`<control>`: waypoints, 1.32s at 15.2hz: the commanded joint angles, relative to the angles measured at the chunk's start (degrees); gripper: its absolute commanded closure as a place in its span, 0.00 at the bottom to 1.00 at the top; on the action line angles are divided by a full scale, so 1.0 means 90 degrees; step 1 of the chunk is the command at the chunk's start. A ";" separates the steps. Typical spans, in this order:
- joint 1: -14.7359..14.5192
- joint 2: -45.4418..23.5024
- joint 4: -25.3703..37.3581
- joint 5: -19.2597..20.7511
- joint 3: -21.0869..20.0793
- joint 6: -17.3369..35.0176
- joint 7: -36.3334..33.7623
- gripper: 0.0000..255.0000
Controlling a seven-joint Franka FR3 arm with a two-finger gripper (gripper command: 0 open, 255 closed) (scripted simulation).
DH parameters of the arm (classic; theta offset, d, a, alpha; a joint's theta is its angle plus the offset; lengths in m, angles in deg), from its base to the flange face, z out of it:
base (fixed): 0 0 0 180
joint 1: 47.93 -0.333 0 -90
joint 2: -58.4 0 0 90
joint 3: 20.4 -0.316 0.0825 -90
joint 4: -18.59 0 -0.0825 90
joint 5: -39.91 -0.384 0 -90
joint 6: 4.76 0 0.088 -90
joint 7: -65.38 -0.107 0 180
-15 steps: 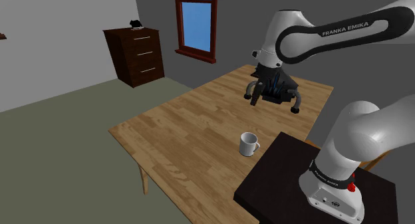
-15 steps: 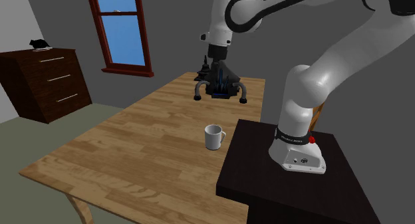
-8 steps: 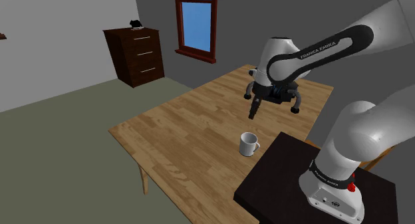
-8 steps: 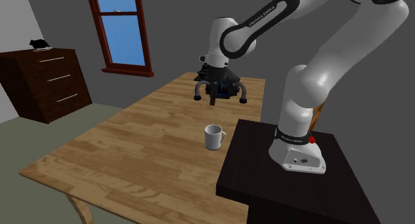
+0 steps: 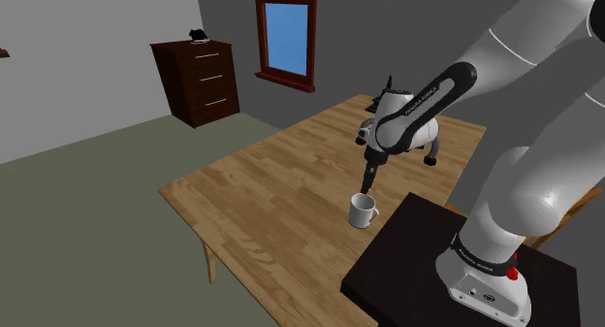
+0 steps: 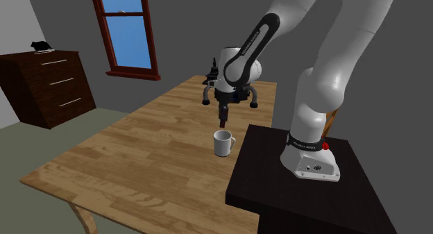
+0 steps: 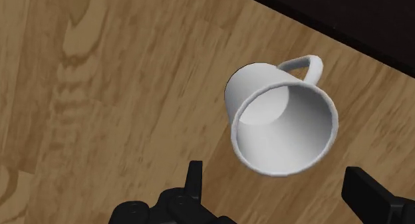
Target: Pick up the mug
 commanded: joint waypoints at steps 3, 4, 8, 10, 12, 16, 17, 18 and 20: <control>-0.0580 -0.1225 0.0172 -0.1141 0.0496 0.0932 0.1250 0.00; -0.0660 -0.1366 0.0193 -0.1394 0.0514 0.1035 0.1441 0.00; -0.0889 -0.1958 0.0344 -0.2704 0.0431 0.1378 0.2436 0.00; -0.0862 -0.2262 0.0459 -0.3451 0.0241 0.1507 0.3017 0.00; -0.0809 -0.2347 0.0495 -0.3654 0.0146 0.1542 0.3178 0.00; -0.0802 -0.2371 0.0518 -0.3676 0.0140 0.1539 0.3200 1.00; -0.0802 -0.2370 0.0517 -0.3674 0.0141 0.1539 0.3198 1.00; -0.0803 -0.2371 0.0518 -0.3676 0.0140 0.1539 0.3199 1.00; -0.0805 -0.2365 0.0512 -0.3669 0.0142 0.1540 0.3192 1.00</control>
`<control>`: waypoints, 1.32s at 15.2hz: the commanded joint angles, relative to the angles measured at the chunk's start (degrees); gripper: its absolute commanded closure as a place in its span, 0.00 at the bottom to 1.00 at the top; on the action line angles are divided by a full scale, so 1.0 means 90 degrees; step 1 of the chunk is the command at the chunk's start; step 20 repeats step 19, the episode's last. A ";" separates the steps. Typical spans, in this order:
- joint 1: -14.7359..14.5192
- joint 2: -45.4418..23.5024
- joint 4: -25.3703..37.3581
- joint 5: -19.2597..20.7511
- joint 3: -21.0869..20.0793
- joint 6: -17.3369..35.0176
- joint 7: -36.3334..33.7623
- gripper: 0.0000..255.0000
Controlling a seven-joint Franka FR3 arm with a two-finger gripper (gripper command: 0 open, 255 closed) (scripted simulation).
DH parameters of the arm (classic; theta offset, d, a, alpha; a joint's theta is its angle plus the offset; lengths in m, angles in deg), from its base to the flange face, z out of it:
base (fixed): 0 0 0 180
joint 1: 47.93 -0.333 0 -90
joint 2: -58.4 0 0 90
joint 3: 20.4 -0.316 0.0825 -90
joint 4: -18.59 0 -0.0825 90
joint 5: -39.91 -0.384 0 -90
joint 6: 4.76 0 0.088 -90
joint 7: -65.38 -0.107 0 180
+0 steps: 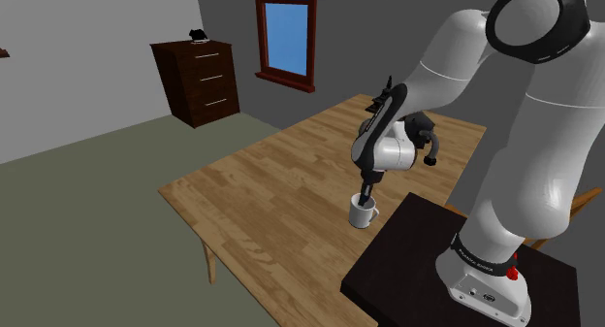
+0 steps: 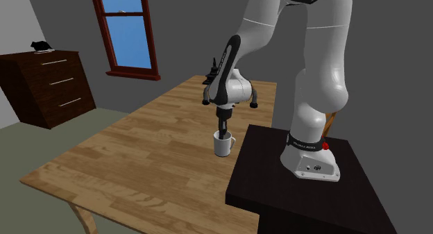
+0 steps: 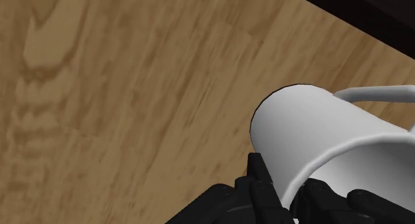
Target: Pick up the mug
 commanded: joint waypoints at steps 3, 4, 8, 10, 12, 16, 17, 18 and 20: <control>-0.0059 0.0166 -0.0080 0.0381 0.0138 -0.0055 -0.0303 1.00; -0.0103 0.0317 -0.0138 0.0750 0.0263 -0.0120 -0.0590 1.00; -0.0019 0.0916 -0.0305 0.2136 0.0504 -0.0443 -0.1645 1.00; 0.0136 0.1201 -0.0350 0.2667 0.0481 -0.0646 -0.2045 1.00; 0.0298 0.1473 -0.0373 0.3075 0.0419 -0.0870 -0.2354 1.00; 0.0578 0.1985 -0.0376 0.3618 0.0271 -0.1350 -0.2776 1.00; 0.0634 0.2107 -0.0370 0.3714 0.0237 -0.1474 -0.2854 1.00; 0.0645 0.2125 -0.0369 0.3726 0.0229 -0.1493 -0.2863 1.00; 0.0647 0.2124 -0.0369 0.3725 0.0227 -0.1493 -0.2863 1.00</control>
